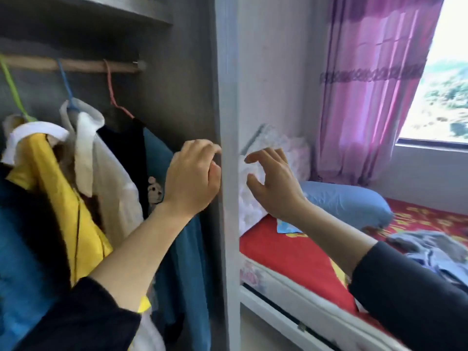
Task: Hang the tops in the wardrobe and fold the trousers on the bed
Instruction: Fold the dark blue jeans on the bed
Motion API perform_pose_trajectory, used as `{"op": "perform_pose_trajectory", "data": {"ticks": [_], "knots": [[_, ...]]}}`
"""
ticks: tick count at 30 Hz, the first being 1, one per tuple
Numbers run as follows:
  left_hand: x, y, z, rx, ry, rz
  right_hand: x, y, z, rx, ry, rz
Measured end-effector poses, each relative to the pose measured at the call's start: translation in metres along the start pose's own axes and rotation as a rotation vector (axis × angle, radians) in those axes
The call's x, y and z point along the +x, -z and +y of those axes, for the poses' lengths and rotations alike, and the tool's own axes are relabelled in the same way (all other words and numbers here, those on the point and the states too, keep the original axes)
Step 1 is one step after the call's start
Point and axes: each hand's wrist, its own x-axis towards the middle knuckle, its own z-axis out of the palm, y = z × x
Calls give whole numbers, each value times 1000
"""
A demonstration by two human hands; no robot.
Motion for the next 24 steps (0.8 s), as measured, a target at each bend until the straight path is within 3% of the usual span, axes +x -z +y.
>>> {"op": "perform_pose_trajectory", "data": {"ticks": [5,15,24], "knots": [[-21,-70,117,9,-15,-145,-81,78,86,-184,-120,-94],[-73,-238,337,-75,-5,-729,-238,232,247,-548,-556,-368],[-105,-394,493,-124,-128,-1049,-336,326,398,-653,-925,-478]]}}
